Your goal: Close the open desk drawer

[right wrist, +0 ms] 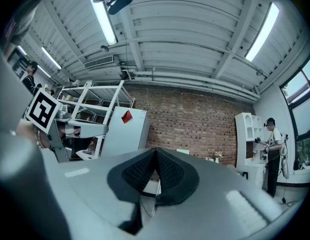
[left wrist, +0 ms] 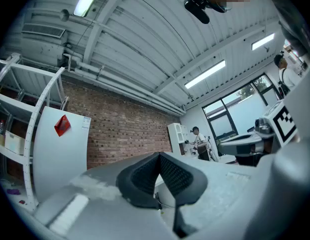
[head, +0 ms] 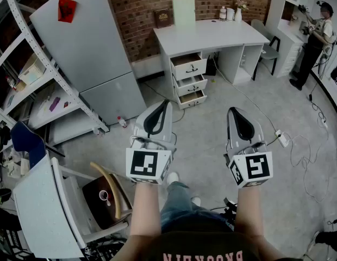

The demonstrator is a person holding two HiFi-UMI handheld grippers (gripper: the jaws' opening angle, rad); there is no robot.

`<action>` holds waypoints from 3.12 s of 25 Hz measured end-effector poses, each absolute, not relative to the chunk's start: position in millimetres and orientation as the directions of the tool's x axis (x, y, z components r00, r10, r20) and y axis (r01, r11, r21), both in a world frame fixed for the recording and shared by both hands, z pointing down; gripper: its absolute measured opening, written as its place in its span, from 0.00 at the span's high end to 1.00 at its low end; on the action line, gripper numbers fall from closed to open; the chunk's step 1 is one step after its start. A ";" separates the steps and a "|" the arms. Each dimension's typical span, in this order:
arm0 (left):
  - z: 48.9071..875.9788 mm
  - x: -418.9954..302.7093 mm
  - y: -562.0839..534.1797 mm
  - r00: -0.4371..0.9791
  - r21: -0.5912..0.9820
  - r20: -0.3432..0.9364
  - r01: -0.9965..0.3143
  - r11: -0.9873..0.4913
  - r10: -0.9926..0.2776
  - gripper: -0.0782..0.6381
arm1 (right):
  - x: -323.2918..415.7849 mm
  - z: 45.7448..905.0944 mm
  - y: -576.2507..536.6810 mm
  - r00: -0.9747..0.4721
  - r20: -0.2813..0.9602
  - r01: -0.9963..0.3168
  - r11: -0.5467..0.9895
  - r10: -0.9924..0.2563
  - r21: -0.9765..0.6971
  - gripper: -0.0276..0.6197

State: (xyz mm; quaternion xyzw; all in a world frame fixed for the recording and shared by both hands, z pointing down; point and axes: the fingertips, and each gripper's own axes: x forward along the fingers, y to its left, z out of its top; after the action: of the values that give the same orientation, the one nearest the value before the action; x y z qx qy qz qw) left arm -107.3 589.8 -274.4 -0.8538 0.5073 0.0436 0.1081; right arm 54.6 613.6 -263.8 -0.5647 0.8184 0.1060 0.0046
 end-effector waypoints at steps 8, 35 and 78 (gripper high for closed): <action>-280.6 -108.2 576.6 0.482 -0.107 -0.223 -0.876 -0.470 -0.847 0.90 | 54.8 -265.5 607.0 -0.359 -0.130 -0.926 0.335 -0.924 0.175 0.96; -225.5 -153.5 257.7 0.553 -0.123 -0.090 -0.831 -0.542 -0.828 0.89 | 12.1 -228.0 288.0 -0.301 -0.080 -0.953 0.301 -0.950 0.016 0.96; -114.1 -73.5 -120.5 0.451 -0.040 0.120 -0.888 -0.459 -0.884 0.89 | 116.6 -111.0 -111.2 -0.391 0.171 -0.920 0.390 -0.905 -0.036 0.96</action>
State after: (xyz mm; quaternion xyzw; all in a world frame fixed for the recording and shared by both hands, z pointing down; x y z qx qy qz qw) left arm -73.5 -120.5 -114.1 -0.8518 0.5200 -0.0618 -0.0143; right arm 116.6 -111.2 -111.0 -0.5486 0.8315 -0.0621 -0.0617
